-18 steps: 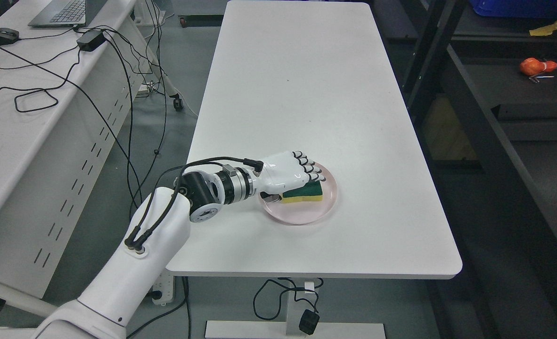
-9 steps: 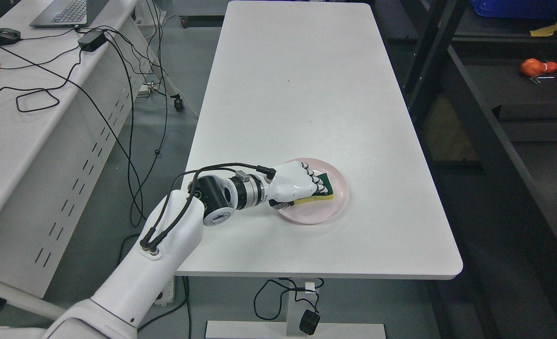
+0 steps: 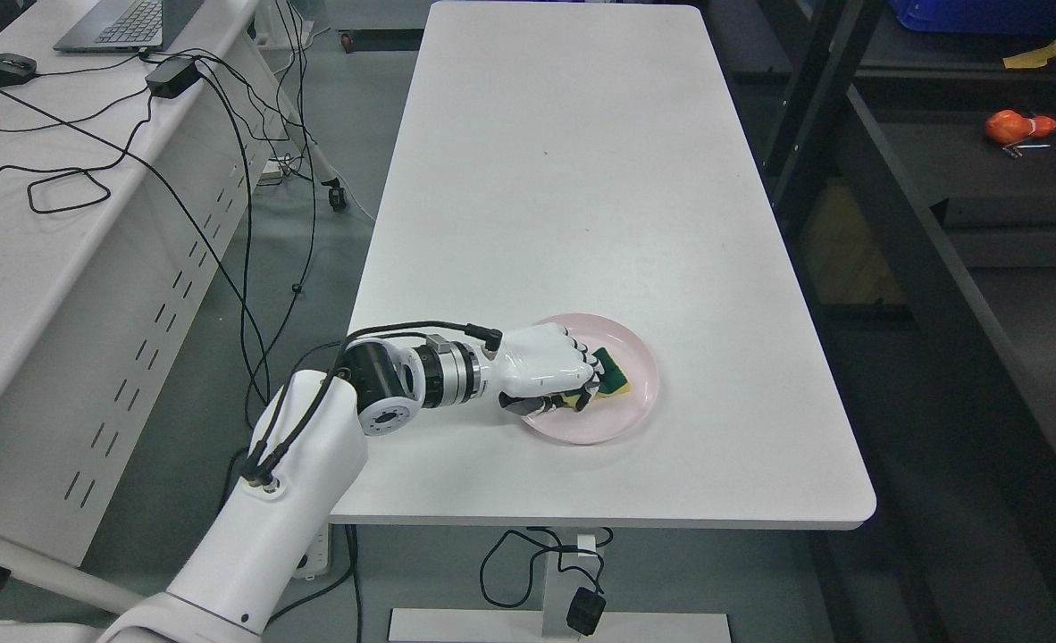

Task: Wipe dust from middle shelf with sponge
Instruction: 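Lift the sponge off the plate with the left hand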

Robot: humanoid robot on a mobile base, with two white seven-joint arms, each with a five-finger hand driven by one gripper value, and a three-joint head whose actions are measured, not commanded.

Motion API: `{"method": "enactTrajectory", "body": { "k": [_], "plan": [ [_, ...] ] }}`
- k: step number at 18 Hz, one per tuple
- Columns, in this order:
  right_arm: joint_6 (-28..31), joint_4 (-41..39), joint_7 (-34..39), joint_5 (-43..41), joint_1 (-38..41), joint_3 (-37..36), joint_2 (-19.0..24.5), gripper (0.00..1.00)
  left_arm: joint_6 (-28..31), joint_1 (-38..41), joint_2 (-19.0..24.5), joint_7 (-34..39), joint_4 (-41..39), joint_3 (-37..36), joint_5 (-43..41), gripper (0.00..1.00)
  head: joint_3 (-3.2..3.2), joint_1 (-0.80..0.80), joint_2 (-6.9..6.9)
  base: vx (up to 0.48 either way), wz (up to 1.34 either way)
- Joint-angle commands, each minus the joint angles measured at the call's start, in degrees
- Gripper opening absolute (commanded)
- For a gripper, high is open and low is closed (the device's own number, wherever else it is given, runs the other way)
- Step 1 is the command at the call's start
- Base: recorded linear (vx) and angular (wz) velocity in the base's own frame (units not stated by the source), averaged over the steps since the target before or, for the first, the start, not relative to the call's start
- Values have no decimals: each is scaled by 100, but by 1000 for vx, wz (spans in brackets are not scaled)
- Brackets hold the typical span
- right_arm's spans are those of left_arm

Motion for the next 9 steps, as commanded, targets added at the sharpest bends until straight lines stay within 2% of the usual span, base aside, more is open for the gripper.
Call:
{"method": "enactTrajectory", "body": {
  "k": [1,4,7,9],
  "plan": [
    [4,-100,2,0,0,0,-100,100,-70,132,-8,-47,18,1873,430,0,0,0,0,0,0],
    [4,-100,2,0,0,0,-100,100,-70,97,254,-56,-253,2226,877,0,0,0,0,0,0],
    [4,-100,2,0,0,0,-100,100,-70,106,668,-82,-947,2244,1318,0,0,0,0,0,0],
    [4,-100,2,0,0,0,-100,100,-70,88,791,-82,-1273,2305,1450,0,0,0,0,0,0]
  ]
}}
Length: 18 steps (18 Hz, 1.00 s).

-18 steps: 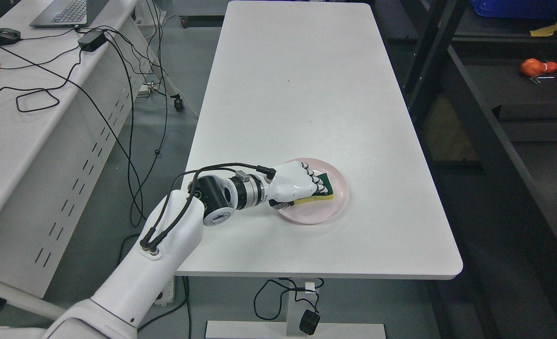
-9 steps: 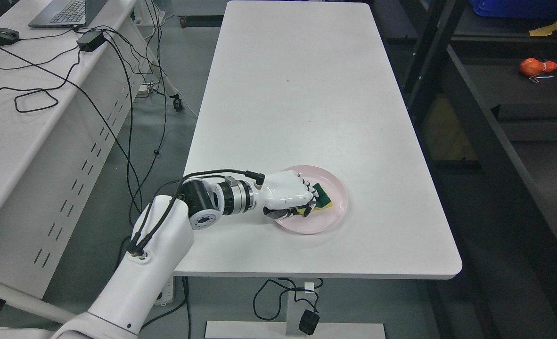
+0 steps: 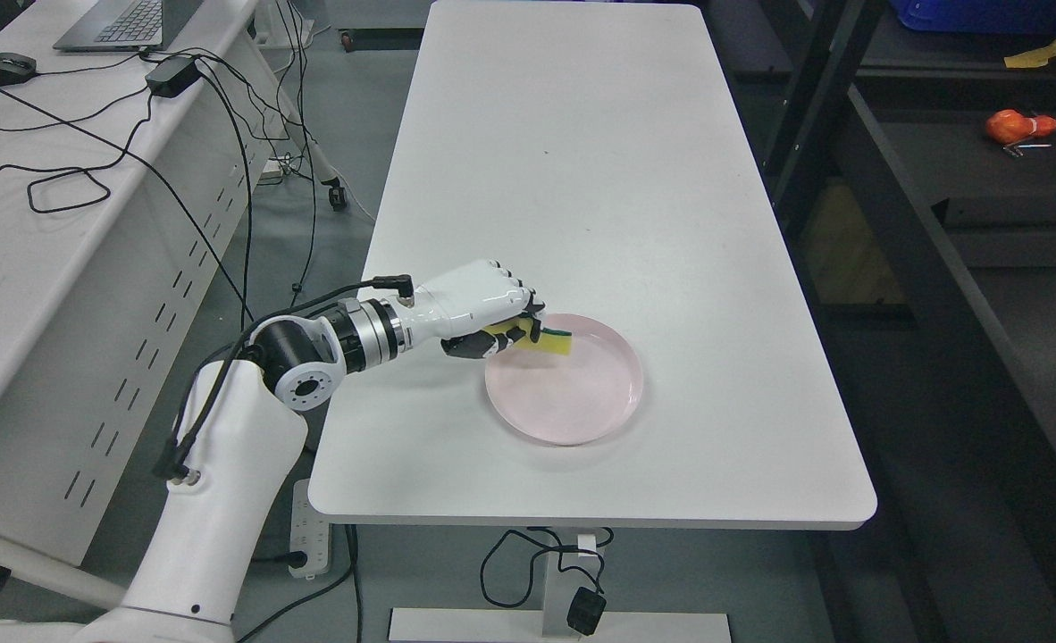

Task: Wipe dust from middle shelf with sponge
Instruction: 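Lift the sponge off the plate with the left hand, then carry the sponge in the left hand toward the metal shelf while turning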

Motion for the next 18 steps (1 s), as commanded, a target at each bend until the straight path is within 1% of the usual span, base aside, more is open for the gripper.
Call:
{"method": "enactTrajectory", "body": {
  "k": [1,4,6,8,18],
  "plan": [
    [4,-100,2,0,0,0,-100,100,-2,-21,559,-4,-1073,941,550,0,0,0,0,0,0],
    [4,-100,2,0,0,0,-100,100,-2,-47,533,-22,-1468,950,577,0,0,0,0,0,0],
    [4,-100,2,0,0,0,-100,100,-2,-73,515,-65,-1583,950,603,0,0,0,0,0,0],
    [4,-100,2,0,0,0,-100,100,-2,-82,507,-83,-1610,950,725,0,0,0,0,0,0],
    [4,-100,2,0,0,0,-100,100,-2,-38,480,-83,-1698,942,735,0,0,0,0,-24,-56]
  ]
}}
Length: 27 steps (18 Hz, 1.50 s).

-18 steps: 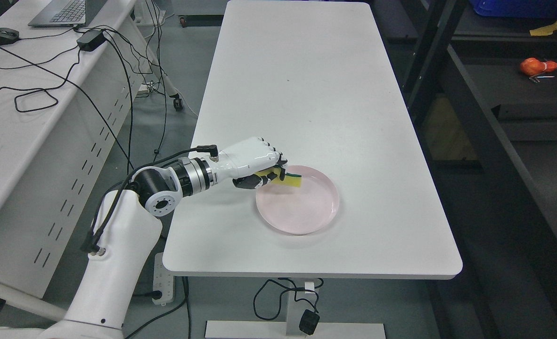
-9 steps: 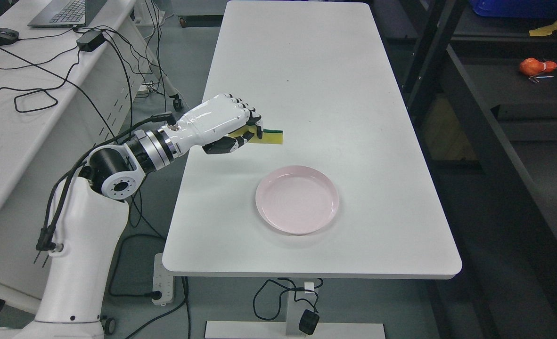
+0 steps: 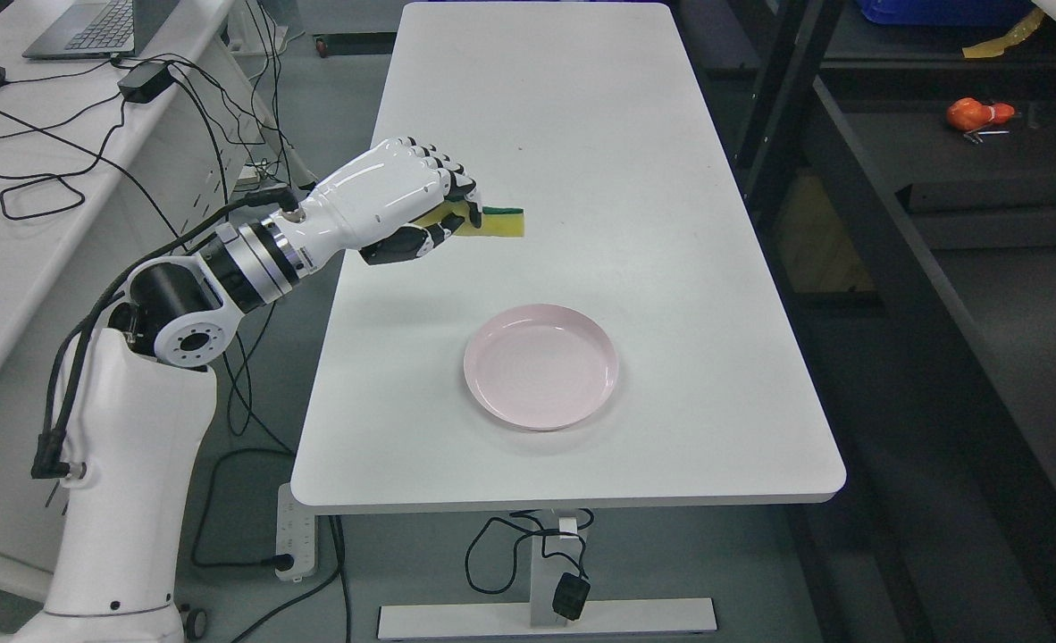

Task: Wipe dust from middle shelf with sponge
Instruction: 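Carry the sponge in the left hand toward the metal shelf while turning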

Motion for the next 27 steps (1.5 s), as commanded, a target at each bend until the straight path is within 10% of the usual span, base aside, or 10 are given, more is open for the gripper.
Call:
{"method": "enactTrajectory", "body": {
  "k": [1,14,27],
  "plan": [
    [5,-100,2,0,2,0,-100,100,0,0,48,-2,-310,122,27,0,0,0,0,-60,-113],
    [5,-100,2,0,2,0,-100,100,0,-35,-31,-134,-319,-1,10,0,0,0,0,-144,-274],
    [5,-100,2,0,2,0,-100,100,0,-106,-960,-134,-135,-1723,511,1,0,0,0,-195,-570]
  ]
}}
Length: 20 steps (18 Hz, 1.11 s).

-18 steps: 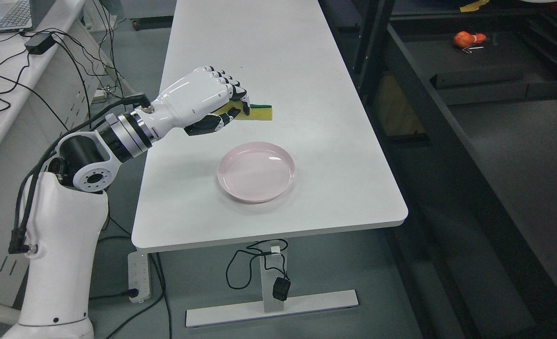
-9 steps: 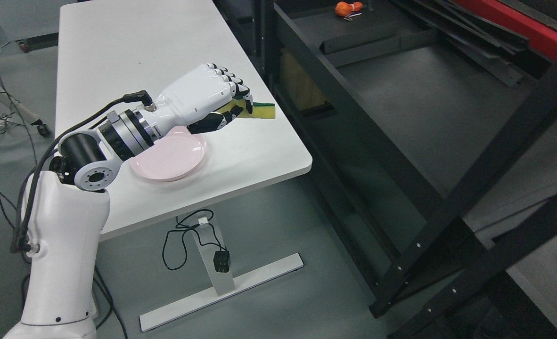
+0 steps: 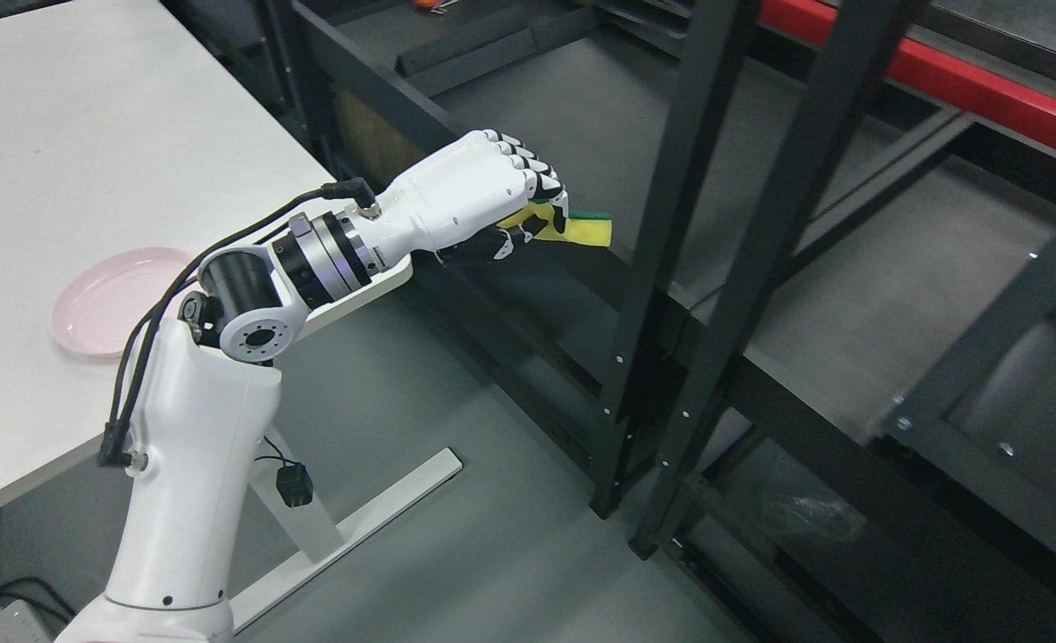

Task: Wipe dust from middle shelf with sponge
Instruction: 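Carry the sponge in the left hand toward the metal shelf while turning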

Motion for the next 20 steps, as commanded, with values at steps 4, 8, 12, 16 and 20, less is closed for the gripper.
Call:
{"method": "enactTrajectory", "body": {
  "k": [4,8,12,16,20],
  "plan": [
    [4,-100,2,0,-1,0,-100,100,3,-23,-354,59,338,-1459,793,1,0,0,0,-178,-657],
    [4,-100,2,0,-1,0,-100,100,3,-435,-354,68,427,-1425,1137,2,0,0,0,-154,-632],
    [4,-100,2,0,-1,0,-100,100,3,-770,-354,130,532,-1469,1603,2,0,0,0,-126,-619],
    [4,-100,2,0,-1,0,-100,100,3,-1059,-354,103,567,-1346,1683,3,0,0,-1,-116,-676],
    [4,-100,2,0,-1,0,-100,100,3,-2340,-354,68,926,-1275,1674,3,0,0,-1,-79,-592]
  ]
}}
